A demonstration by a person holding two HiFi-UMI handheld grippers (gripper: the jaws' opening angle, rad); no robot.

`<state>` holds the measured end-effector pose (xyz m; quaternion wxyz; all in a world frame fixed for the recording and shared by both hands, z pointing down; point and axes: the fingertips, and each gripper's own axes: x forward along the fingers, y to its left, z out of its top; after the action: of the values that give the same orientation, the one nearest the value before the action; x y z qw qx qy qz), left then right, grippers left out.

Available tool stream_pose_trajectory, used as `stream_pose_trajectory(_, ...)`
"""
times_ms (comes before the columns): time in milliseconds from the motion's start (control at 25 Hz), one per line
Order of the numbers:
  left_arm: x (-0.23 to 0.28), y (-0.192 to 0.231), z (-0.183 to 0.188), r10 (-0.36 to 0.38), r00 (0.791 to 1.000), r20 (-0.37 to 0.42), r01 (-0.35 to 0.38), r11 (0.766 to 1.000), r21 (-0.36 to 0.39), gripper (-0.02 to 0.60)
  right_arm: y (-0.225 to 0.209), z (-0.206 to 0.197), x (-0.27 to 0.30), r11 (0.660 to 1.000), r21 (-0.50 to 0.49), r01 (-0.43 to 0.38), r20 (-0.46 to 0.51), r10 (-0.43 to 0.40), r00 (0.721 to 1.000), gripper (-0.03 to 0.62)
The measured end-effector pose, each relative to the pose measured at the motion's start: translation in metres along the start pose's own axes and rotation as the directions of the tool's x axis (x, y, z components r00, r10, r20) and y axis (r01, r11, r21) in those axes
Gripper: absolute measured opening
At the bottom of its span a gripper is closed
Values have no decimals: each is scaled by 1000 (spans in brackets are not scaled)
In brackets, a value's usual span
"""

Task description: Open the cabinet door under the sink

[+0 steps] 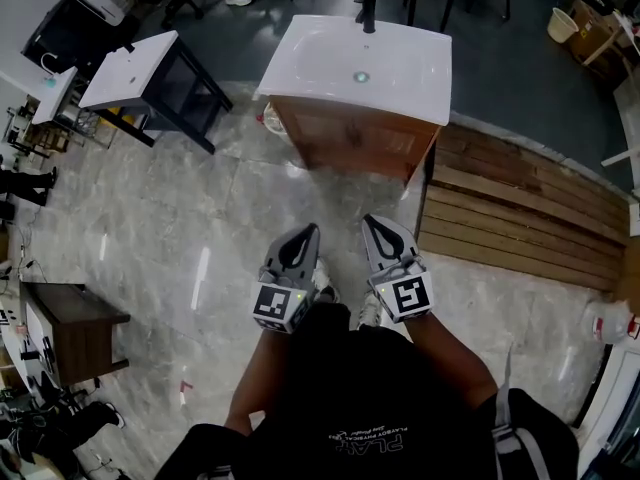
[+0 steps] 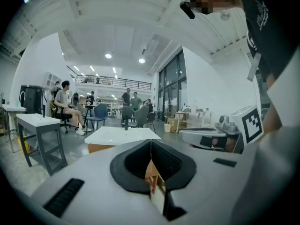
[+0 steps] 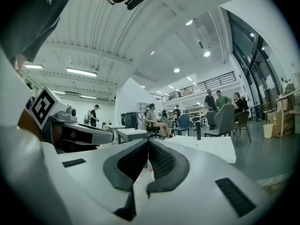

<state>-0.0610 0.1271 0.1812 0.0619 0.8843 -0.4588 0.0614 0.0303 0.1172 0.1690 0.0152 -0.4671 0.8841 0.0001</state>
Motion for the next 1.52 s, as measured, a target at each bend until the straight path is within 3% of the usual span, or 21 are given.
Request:
stream_pose_trajectory(760,126,162,-19,-172,985,-34,170,984,-57,21,-40,-55,183,991,-42,128,-163,-133,978,23)
stream_pose_trajectory(1080,164,192,-36,-271,961,-56,266,960,-83,21,-60,-93,223,983,-53,178,-246,-185,951,23)
stream_pose_trajectory(1520,238,214,-93,-275,952,-136,266,961,-79,21,-118,-178,246,959,-10,284,-356,-269,895,23)
